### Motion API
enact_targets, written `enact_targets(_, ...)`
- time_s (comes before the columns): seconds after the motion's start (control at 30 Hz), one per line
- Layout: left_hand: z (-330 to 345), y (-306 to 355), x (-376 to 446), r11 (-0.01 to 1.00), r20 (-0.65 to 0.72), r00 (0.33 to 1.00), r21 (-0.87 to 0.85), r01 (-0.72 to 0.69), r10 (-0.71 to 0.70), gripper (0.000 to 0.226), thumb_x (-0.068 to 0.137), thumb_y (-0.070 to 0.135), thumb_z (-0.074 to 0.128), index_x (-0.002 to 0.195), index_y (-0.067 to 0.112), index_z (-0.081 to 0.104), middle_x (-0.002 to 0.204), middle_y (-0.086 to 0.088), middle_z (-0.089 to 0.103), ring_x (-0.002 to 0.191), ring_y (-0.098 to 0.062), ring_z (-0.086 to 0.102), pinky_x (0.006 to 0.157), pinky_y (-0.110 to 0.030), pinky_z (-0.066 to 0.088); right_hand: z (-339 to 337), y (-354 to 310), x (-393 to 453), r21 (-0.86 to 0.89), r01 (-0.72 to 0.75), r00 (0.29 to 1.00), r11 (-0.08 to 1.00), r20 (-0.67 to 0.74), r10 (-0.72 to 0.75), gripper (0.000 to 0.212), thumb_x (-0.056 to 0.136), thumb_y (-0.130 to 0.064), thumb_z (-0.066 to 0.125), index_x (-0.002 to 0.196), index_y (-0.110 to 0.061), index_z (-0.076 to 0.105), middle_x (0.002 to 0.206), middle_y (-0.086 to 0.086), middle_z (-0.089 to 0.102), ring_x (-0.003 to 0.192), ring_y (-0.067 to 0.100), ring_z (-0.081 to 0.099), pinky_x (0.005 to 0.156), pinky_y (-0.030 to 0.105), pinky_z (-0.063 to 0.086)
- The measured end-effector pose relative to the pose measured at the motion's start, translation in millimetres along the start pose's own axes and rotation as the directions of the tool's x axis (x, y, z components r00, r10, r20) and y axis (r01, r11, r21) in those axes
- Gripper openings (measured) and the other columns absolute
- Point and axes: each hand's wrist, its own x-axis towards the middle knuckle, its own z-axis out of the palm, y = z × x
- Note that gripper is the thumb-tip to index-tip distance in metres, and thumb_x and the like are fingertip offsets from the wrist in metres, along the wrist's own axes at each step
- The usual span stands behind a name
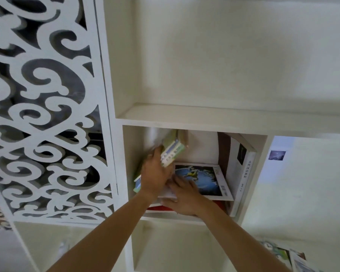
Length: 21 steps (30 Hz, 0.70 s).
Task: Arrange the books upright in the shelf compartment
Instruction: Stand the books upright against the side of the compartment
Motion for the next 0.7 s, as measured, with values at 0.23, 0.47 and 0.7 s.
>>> enact_targets(0.23,25,4,4,0.929,0.299,0.949,0.314,-0.195,0.098,0.087,0.068,0.079,0.062,0.136,0.025,0.05,0.125,-0.007,0.063,0.117,-0.031,0.059,0.101,-0.046,0.045,9,15,-20,0.399,0.103,0.799,0.911,-0.579,0.163,0.025,0.087,0.004,0.054,0.081,-0.006,0.077,0.082,0.006,0.076,0.076,0.013,0.066,0.072,0.014,0.048)
enact_targets(0.47,19,19,-3,0.831,0.527,0.85,0.459,-0.313,0.029,0.135,0.06,0.105,0.028,0.161,0.019,0.004,0.169,-0.013,0.005,0.155,-0.036,0.0,0.118,-0.067,-0.006,0,44,-24,0.483,-0.2,0.276,0.852,-0.807,0.522,0.009,0.091,-0.007,0.057,0.089,-0.011,0.064,0.09,0.006,0.061,0.084,0.023,0.059,0.073,0.036,0.054)
enact_targets(0.7,16,33,-29,0.619,0.747,0.658,0.475,-0.626,0.093,0.144,0.068,0.065,0.081,0.155,0.028,-0.028,0.165,-0.014,-0.025,0.151,-0.038,-0.024,0.112,-0.068,-0.021,-24,59,-6,0.609,-0.538,0.545,0.583,-0.276,0.792,0.055,0.102,-0.042,0.039,0.136,0.001,0.045,0.136,0.02,0.051,0.127,0.04,0.049,0.106,0.049,0.043)
